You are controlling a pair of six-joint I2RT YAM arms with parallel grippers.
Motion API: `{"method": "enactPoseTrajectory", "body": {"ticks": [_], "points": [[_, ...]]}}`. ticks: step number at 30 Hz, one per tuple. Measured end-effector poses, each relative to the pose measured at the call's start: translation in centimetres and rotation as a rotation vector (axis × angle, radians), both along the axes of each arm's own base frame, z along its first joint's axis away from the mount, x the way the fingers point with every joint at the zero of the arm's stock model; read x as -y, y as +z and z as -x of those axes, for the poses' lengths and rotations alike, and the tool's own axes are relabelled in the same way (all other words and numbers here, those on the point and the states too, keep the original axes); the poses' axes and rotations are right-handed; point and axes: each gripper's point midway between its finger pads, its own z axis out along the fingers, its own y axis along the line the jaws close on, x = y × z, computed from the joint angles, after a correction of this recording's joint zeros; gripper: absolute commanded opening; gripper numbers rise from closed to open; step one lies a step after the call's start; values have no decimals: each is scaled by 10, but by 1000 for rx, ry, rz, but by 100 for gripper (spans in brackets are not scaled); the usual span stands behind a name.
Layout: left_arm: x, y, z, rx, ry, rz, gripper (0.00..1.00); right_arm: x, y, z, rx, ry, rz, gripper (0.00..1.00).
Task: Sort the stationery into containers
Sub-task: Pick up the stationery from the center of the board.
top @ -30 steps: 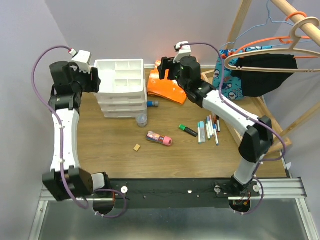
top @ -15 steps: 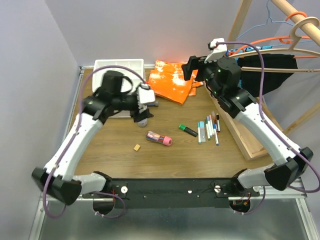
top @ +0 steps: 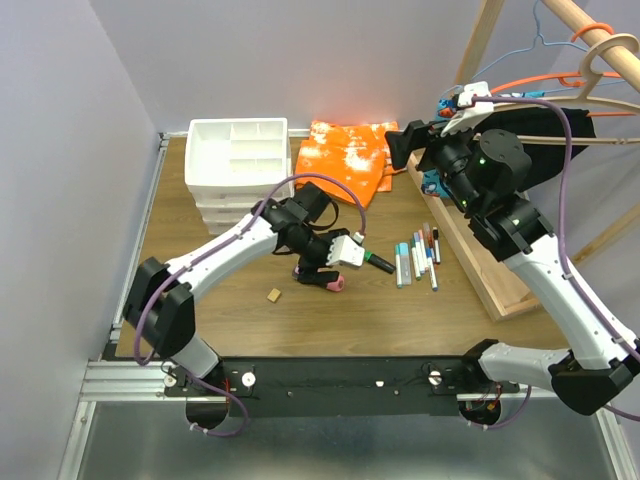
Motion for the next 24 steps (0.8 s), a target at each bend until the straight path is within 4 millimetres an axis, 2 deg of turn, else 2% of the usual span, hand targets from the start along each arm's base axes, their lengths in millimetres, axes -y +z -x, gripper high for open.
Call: {"method": "enactPoseTrajectory", "body": {"ticks": [7, 13, 24], "points": [[6, -50, -10, -12, 1, -143, 70, -4, -20, -2, -32, 12, 34, 100], [1, -82, -22, -27, 49, -248, 68, -4, -23, -3, -35, 13, 43, 100], [5, -98, -35, -9, 97, -270, 65, -4, -28, -3, -43, 14, 48, 100]]}}
